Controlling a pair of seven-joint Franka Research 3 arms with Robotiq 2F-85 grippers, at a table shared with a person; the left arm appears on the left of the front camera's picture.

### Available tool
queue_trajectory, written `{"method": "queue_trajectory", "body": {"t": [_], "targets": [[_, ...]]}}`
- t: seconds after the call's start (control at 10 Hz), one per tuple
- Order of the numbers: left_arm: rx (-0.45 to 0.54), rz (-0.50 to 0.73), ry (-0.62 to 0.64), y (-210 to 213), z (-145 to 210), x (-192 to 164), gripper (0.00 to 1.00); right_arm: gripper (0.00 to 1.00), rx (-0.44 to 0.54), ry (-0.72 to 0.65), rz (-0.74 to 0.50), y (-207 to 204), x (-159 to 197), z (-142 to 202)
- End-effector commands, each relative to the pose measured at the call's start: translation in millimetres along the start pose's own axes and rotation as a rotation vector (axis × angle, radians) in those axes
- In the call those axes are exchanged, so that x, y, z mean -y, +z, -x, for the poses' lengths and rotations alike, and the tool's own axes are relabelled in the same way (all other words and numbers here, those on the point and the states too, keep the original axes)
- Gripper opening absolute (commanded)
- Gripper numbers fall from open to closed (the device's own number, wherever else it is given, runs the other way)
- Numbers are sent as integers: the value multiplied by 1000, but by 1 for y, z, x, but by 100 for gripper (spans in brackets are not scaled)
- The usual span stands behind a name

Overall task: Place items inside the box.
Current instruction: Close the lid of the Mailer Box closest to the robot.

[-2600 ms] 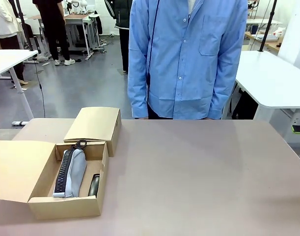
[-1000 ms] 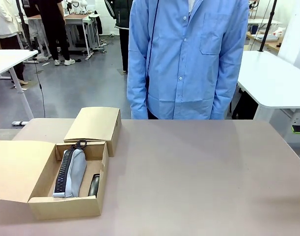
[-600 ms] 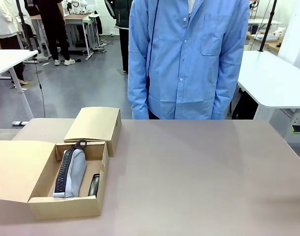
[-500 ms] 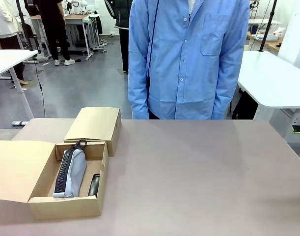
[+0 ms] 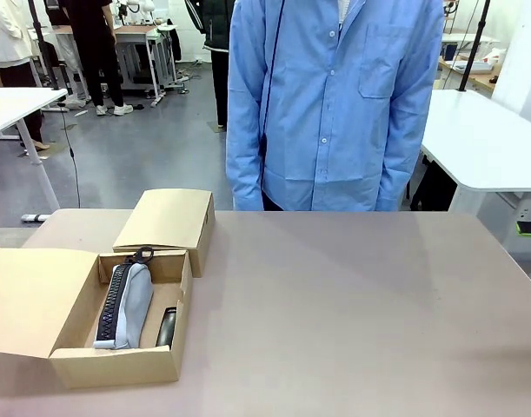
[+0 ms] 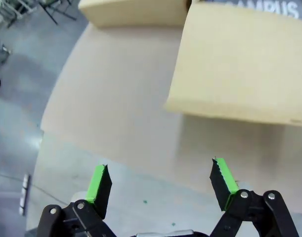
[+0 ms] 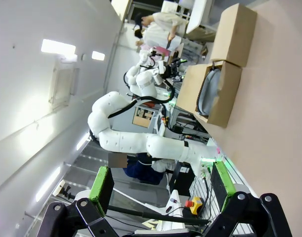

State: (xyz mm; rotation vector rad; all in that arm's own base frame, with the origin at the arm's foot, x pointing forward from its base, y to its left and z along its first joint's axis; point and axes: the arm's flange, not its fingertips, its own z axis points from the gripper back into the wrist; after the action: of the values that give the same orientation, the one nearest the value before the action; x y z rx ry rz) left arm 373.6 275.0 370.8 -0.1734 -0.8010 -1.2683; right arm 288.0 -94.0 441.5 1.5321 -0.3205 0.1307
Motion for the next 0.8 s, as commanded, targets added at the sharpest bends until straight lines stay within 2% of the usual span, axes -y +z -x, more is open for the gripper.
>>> {"method": "queue_trajectory", "body": {"t": [0.0,0.3,0.5,0.7], "targets": [[-85,79,56,-27,3,-5,100,100,-8,10,-6,-1,-2,0],[-55,237,89,-74,5,3,100,100,-8,10,-6,-1,-2,0],[102,326,123,-82,-4,12,100,100,-8,10,-6,-1,-2,0],[279,368,129,-71,-18,22,100,100,-8,10,-6,-1,-2,0]]}}
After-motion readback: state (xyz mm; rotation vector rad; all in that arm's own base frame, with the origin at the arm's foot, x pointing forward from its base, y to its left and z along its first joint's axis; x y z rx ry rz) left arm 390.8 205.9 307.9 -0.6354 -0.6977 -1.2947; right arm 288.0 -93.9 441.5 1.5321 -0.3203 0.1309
